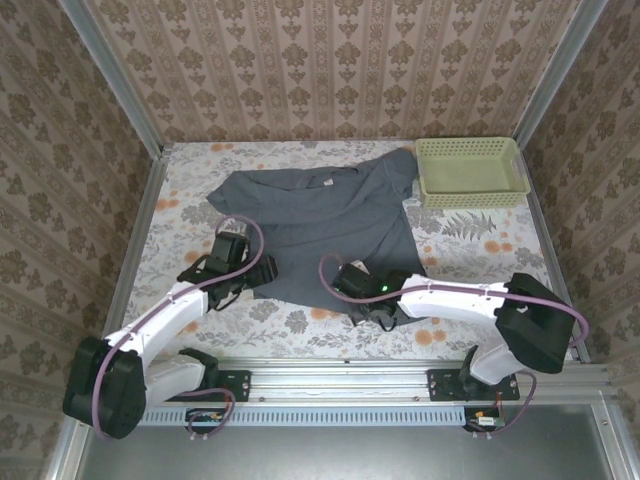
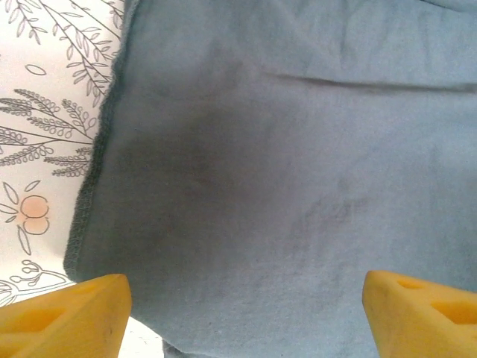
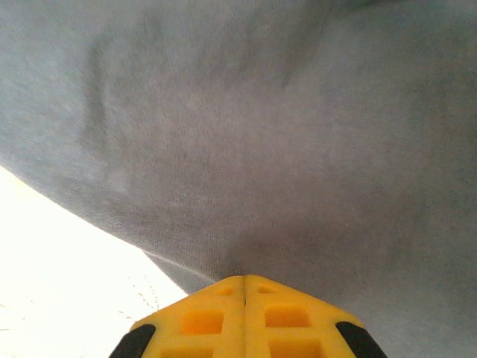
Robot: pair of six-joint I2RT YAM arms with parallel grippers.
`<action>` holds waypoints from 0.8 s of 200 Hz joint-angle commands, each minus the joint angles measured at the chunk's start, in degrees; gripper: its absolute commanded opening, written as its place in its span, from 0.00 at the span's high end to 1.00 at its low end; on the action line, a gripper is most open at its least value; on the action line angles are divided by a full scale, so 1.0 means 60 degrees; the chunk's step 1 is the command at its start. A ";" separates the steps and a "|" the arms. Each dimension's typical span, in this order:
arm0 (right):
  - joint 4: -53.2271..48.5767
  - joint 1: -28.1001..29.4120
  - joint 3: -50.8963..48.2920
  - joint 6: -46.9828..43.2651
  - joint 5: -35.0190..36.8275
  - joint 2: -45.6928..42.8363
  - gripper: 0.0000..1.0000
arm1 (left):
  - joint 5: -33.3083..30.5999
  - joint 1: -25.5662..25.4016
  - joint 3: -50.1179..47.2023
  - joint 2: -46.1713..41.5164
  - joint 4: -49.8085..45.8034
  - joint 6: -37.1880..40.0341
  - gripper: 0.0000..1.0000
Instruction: Fold the inside-out t-shirt
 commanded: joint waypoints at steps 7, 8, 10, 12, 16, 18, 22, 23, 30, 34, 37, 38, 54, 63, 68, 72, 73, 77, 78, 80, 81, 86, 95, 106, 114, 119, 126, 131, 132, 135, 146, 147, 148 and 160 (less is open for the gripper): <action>-0.0649 -0.0370 0.0264 0.0397 0.0420 -0.0896 1.00 | -0.0118 -0.0573 0.0077 0.0006 0.0098 0.0420 0.18; -0.0649 -0.0381 0.0259 0.0403 0.0409 -0.0996 1.00 | -0.0125 -0.0590 0.0088 0.0013 0.0101 0.0426 0.18; -0.0642 -0.0418 0.0273 0.0397 0.0383 -0.1096 1.00 | -0.0148 -0.0639 0.0104 -0.0003 0.0103 0.0448 0.18; -0.0633 -0.0461 0.0280 0.0388 0.0361 -0.1176 1.00 | -0.0176 -0.0692 0.0119 -0.0007 0.0107 0.0465 0.18; -0.0600 -0.0542 0.0270 0.0381 0.0272 -0.1294 1.00 | -0.0216 -0.0789 0.0149 -0.0021 0.0104 0.0500 0.18; -0.0566 -0.0608 0.0281 0.0364 0.0199 -0.1367 1.00 | -0.0259 -0.0835 0.0163 -0.0023 0.0111 0.0526 0.18; -0.0525 -0.0695 0.0275 0.0349 0.0091 -0.1441 1.00 | -0.0327 -0.0947 0.0193 -0.0034 0.0120 0.0569 0.18; -0.0514 -0.0734 0.0279 0.0335 0.0032 -0.1466 1.00 | -0.0339 -0.0967 0.0197 -0.0036 0.0119 0.0581 0.18; -0.0287 -0.0993 0.0231 0.0265 -0.0392 -0.1584 1.00 | -0.0463 -0.1172 0.0254 -0.0023 0.0150 0.0657 0.18; -0.0122 -0.1194 0.0211 0.0237 -0.0663 -0.1618 1.00 | -0.0552 -0.1274 0.0290 -0.0016 0.0179 0.0709 0.18; -0.0043 -0.1351 0.0189 0.0229 -0.0866 -0.1622 1.00 | -0.0604 -0.1355 0.0323 -0.0002 0.0195 0.0761 0.18; -0.0024 -0.1406 0.0185 0.0224 -0.0922 -0.1630 1.00 | -0.0617 -0.1376 0.0336 0.0002 0.0193 0.0779 0.18; 0.0084 -0.2347 0.0315 0.0212 -0.1486 -0.1541 1.00 | -0.0858 -0.1751 0.0672 0.0181 0.0206 0.1140 0.18; 0.0056 -0.2688 0.0539 0.0111 -0.1556 -0.1432 1.00 | -0.0996 -0.1998 0.0916 0.0314 0.0200 0.1360 0.19; 0.0053 -0.2884 0.0680 0.0022 -0.1590 -0.1332 1.00 | -0.1094 -0.2159 0.1065 0.0397 0.0199 0.1462 0.19; 0.0050 -0.3018 0.0809 -0.0035 -0.1617 -0.1234 1.00 | -0.1181 -0.2291 0.1186 0.0460 0.0203 0.1564 0.19; 0.0052 -0.3053 0.0853 -0.0054 -0.1620 -0.1216 1.00 | -0.1191 -0.2328 0.1214 0.0489 0.0204 0.1598 0.19; 0.0053 -0.3188 0.0991 -0.0093 -0.1672 -0.1106 1.00 | -0.1257 -0.2465 0.1315 0.0569 0.0230 0.1690 0.19; 0.0054 -0.3226 0.1018 -0.0105 -0.1692 -0.1079 1.00 | -0.1273 -0.2502 0.1344 0.0588 0.0247 0.1727 0.19; 0.0054 -0.3290 0.1082 -0.0133 -0.1732 -0.1011 1.00 | -0.1307 -0.2567 0.1407 0.0628 0.0257 0.1792 0.19; 0.0054 -0.3320 0.1129 -0.0140 -0.1743 -0.0980 1.00 | -0.1320 -0.2620 0.1435 0.0654 0.0261 0.1830 0.19; 0.0065 -0.3460 0.1311 -0.0197 -0.1828 -0.0880 1.00 | -0.1431 -0.2803 0.1584 0.0767 0.0291 0.1959 0.19; 0.0096 -0.3719 0.1601 -0.0248 -0.1969 -0.0367 1.00 | -0.1635 -0.3147 0.1835 0.1038 0.0294 0.2185 0.19; 0.0068 -0.4032 0.1954 -0.0235 -0.2044 0.0075 1.00 | -0.1840 -0.3492 0.2117 0.1371 0.0307 0.2456 0.20; 0.0054 -0.4284 0.2198 -0.0220 -0.2125 0.0409 1.00 | -0.1929 -0.3680 0.2262 0.1625 0.0334 0.2617 0.20; 0.0008 -0.4456 0.2375 -0.0194 -0.2154 0.0626 1.00 | -0.1994 -0.3781 0.2346 0.1786 0.0355 0.2685 0.20; -0.0043 -0.4606 0.2543 -0.0187 -0.2132 0.0867 1.00 | -0.2021 -0.3889 0.2435 0.2010 0.0388 0.2761 0.20; -0.0076 -0.4732 0.2695 -0.0212 -0.2121 0.1101 1.00 | -0.1975 -0.3952 0.2489 0.2174 0.0435 0.2845 0.21; -0.0077 -0.4759 0.2712 -0.0209 -0.2121 0.1138 1.00 | -0.1969 -0.3964 0.2496 0.2203 0.0445 0.2862 0.21; -0.0078 -0.4798 0.2765 -0.0221 -0.2128 0.1202 1.00 | -0.1943 -0.3998 0.2547 0.2319 0.0474 0.2881 0.21; -0.0079 -0.4969 0.2973 -0.0270 -0.2261 0.1606 1.00 | -0.1896 -0.4168 0.2735 0.2751 0.0540 0.3041 0.21; -0.0078 -0.4980 0.2983 -0.0282 -0.2279 0.1640 1.00 | -0.1885 -0.4189 0.2758 0.2785 0.0549 0.3055 0.21; -0.0071 -0.4993 0.2995 -0.0287 -0.2303 0.1657 1.00 | -0.1887 -0.4200 0.2784 0.2831 0.0553 0.3069 0.21; 0.0033 -0.5071 0.3076 -0.0299 -0.2524 0.1839 1.00 | -0.1903 -0.4421 0.3095 0.3412 0.0579 0.3231 0.21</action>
